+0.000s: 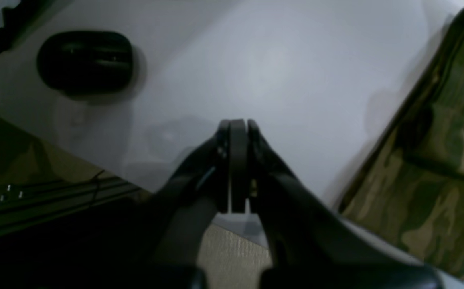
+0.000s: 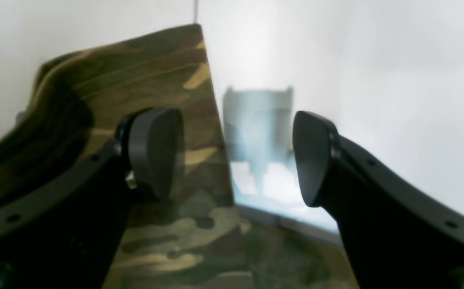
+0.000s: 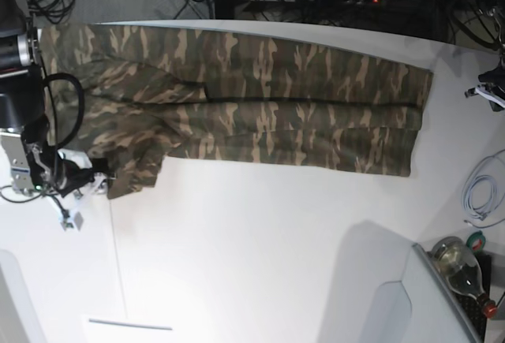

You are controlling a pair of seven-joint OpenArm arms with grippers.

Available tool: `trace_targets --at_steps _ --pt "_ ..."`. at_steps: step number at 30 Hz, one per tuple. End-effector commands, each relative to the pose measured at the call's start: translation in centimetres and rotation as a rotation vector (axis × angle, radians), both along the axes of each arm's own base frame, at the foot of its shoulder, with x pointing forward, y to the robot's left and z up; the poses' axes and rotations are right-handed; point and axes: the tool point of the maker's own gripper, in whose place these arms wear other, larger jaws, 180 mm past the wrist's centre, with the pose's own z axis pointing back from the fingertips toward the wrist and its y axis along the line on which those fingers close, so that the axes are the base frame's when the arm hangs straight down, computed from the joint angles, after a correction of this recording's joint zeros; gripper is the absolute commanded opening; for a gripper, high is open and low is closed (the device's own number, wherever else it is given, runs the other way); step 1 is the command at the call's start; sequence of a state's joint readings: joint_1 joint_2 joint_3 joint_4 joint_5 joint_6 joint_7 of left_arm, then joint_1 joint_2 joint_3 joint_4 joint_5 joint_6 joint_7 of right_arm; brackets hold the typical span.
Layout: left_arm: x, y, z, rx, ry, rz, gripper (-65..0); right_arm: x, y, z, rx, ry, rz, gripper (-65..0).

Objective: Layout the t-shirt on the table in an organized manner, then fold the t-shirt properly
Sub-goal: 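Release the fabric and tuck the loose corner with the right gripper, then grasp the folded strip's ends with both grippers and pull it straight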

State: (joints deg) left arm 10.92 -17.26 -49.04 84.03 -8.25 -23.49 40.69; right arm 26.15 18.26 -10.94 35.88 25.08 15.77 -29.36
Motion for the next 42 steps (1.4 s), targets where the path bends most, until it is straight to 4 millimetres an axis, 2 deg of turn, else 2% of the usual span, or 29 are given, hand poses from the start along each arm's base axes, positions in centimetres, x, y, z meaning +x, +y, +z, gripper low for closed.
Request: trace_targets --at_steps 1,3,5,6,9,11,14,16,20,22,24,27,29,32,35,39,42 --pt "0.4 0.8 1.4 0.035 -0.031 -0.005 -65.0 1.3 0.2 1.1 0.009 -0.038 0.004 -22.5" --pt "0.2 0.8 1.2 0.034 -0.026 -0.004 -65.0 1.2 0.6 0.9 0.015 -0.036 0.008 -22.8" --pt "0.2 0.9 1.0 0.026 -0.024 0.0 -65.0 1.1 1.2 0.7 0.024 -0.03 0.01 -29.0" --pt "0.3 0.9 1.0 0.028 -0.025 0.0 -65.0 1.1 1.3 0.7 0.026 -0.03 0.011 -35.9" --pt "0.4 0.9 1.1 0.028 -0.028 -0.001 -65.0 1.5 1.5 1.0 0.034 -0.043 0.008 -65.0" --pt "0.4 0.9 1.1 0.033 -0.025 -0.001 -65.0 2.3 2.0 2.1 0.037 -0.08 0.026 -63.2" --pt "0.4 1.0 1.1 0.035 -0.023 -0.002 -65.0 1.5 4.0 3.5 0.037 -0.104 0.102 -65.0" --pt "0.5 1.0 1.2 0.037 -0.024 -0.003 -65.0 0.1 6.0 5.1 0.034 -0.122 0.175 -65.0" --pt "0.5 1.1 1.2 0.038 -0.023 -0.003 -65.0 -3.5 7.6 9.0 0.062 -0.179 0.185 -65.0" --pt "0.5 1.0 1.2 0.038 -0.023 -0.004 -65.0 -5.6 7.7 10.9 0.061 -0.192 0.174 -65.0" --pt "0.5 1.1 1.3 0.039 -0.023 -0.004 -65.0 -7.5 7.3 11.8 0.047 -0.182 0.168 -65.0" --pt "0.8 0.9 1.3 0.038 -0.026 -0.008 -65.0 -10.1 7.2 11.7 0.038 -0.157 0.167 -65.0" --pt "1.5 0.9 1.6 0.036 -0.043 -0.008 -65.0 -12.0 7.2 10.8 0.04 -0.121 0.167 -65.0" --pt "1.1 1.0 0.6 0.012 -0.026 0.005 -65.0 -14.6 7.4 9.2 0.052 -0.059 0.167 -65.0" --pt "1.7 1.0 0.2 -0.01 -0.035 0.017 -65.0 -16.6 7.5 8.2 0.061 -0.012 0.166 -65.0" --pt "1.5 1.0 -0.8 -0.035 -0.022 0.03 -65.0 -19.0 8.6 8.1 0.085 0.013 0.171 -65.0" --pt "1.6 1.3 -0.6 -0.027 -0.019 0.028 -65.0 -20.5 8.9 7.6 0.091 0.043 0.173 -65.0"
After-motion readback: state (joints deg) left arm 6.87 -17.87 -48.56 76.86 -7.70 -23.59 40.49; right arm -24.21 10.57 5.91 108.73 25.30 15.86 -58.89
